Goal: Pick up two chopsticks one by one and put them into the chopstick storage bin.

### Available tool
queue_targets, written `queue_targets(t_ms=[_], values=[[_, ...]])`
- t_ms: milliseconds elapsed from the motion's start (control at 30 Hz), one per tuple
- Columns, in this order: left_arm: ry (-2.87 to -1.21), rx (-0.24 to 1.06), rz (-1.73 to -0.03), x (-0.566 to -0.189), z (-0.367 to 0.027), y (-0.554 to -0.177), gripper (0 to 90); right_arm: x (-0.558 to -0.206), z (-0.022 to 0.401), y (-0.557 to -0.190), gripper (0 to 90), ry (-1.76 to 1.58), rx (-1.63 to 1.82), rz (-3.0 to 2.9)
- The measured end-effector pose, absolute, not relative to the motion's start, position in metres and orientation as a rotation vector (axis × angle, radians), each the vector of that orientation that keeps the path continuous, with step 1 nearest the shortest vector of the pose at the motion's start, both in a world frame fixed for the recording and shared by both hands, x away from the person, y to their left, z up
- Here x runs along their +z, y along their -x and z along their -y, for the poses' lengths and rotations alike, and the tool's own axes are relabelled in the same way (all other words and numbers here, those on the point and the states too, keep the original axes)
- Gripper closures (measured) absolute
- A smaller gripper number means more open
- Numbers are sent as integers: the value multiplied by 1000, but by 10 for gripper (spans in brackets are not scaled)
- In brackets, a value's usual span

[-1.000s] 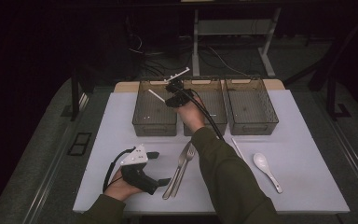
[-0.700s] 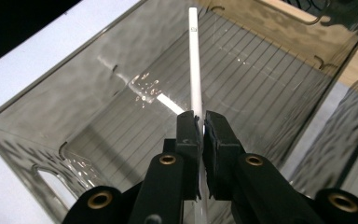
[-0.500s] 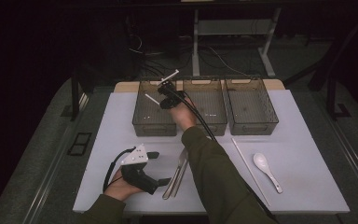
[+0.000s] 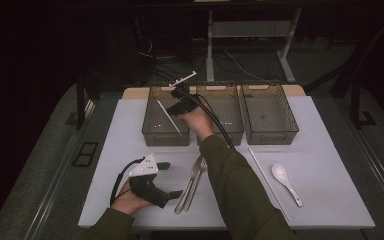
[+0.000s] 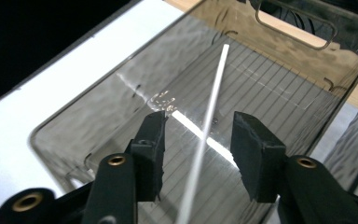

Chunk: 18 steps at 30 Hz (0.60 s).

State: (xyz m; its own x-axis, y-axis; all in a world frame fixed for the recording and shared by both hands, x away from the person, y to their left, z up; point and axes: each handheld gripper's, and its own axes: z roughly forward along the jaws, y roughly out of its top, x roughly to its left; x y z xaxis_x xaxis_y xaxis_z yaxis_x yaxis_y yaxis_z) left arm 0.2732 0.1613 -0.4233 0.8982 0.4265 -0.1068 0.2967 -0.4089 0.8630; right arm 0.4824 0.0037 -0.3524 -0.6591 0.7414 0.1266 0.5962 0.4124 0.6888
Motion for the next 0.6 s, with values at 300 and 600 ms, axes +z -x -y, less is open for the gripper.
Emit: queue_targets(t_ms=[300, 600], values=[[-2035, 167, -516, -423, -162, -273, 0, -339, 16, -460, 433, -1105, 1156, -2483], [-2043, 165, -522, -424, -161, -273, 0, -325, 57, -426, 367, -1014, 1229, -2478]])
